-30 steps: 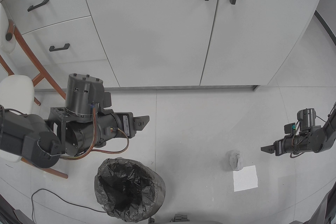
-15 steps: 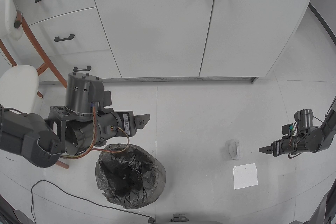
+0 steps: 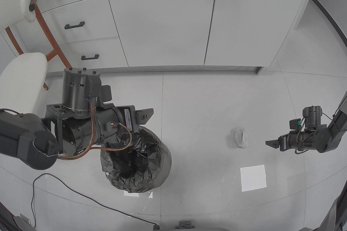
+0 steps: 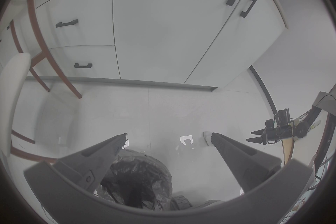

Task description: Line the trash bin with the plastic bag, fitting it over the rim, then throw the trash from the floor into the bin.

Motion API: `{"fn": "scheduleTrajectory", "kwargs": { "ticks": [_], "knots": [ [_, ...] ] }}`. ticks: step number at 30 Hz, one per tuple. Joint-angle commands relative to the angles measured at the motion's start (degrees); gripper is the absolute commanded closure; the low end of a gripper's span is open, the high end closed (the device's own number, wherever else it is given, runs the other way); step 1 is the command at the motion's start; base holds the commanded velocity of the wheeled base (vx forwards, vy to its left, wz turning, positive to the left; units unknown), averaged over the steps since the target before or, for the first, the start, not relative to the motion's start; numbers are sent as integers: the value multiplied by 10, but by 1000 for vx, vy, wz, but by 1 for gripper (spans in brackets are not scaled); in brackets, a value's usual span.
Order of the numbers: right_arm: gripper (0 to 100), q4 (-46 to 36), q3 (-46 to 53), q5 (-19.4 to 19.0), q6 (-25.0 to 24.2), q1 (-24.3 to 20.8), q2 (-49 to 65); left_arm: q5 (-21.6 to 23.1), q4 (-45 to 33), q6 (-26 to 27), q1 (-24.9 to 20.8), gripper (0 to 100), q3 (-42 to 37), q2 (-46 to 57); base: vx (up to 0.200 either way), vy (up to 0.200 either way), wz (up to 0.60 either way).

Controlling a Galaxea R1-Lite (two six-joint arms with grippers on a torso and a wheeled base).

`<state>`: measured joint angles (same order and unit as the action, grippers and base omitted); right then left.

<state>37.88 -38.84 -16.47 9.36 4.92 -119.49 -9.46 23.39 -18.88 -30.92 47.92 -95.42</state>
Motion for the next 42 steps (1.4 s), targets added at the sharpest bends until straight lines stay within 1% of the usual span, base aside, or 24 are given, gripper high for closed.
{"fn": "scheduleTrajectory", "kwargs": {
  "ticks": [1,3,6,8,9,10,11,12,13,14,15,17,26,28,29,34,36,38,42],
  "knots": [
    [0,40,-34,0,0,-4,-58,1,-2,0,1,0,-4,17,0,0,0],
    [0,46,-53,-1,-1,-6,-80,1,-3,-1,1,0,0,15,0,0,0],
    [0,44,-105,-1,-10,-24,-116,1,-3,-1,2,0,-1,15,0,0,0],
    [0,44,-153,0,-28,-35,-148,1,-2,-1,1,0,-1,15,0,0,0],
    [0,42,-196,0,-50,-45,-175,1,-1,-1,2,0,0,15,0,0,0],
    [0,41,-215,2,-58,-49,-187,1,-1,-1,1,0,0,14,0,0,0],
    [0,41,-264,9,-77,-59,-217,1,-1,-1,2,0,1,13,0,0,0],
    [0,38,-309,24,-88,-63,-245,1,0,-1,2,0,1,12,0,0,0],
    [0,36,-335,35,-93,-65,-262,1,0,-1,2,0,1,12,0,0,0],
    [0,36,-335,35,-93,-65,-262,1,0,-1,2,0,1,12,0,0,0],
    [0,27,-399,61,-96,-69,-307,1,0,-1,2,0,0,12,0,0,0],
    [0,4,-440,71,-95,-70,-334,1,0,-1,2,0,-2,13,0,0,0],
    [0,-122,-554,71,-91,-70,-392,1,0,-5,18,0,-12,18,0,0,0],
    [0,-130,-569,71,-90,-69,-399,1,0,-6,18,0,-12,18,0,0,0],
    [0,-137,-597,71,-90,-69,-413,1,-1,-8,18,0,-13,18,0,0,0],
    [0,-171,-666,71,-90,-70,-442,1,2,-21,17,0,-20,26,-200,0,0],
    [0,-177,-672,71,-90,-70,-443,1,2,-21,17,0,-20,26,-200,0,0],
    [0,-199,-699,71,-89,-73,-453,1,2,-21,18,0,-20,27,-200,0,0],
    [0,-208,-716,71,-89,-80,-458,1,2,-20,18,0,-28,30,0,0,0]
  ]
}}
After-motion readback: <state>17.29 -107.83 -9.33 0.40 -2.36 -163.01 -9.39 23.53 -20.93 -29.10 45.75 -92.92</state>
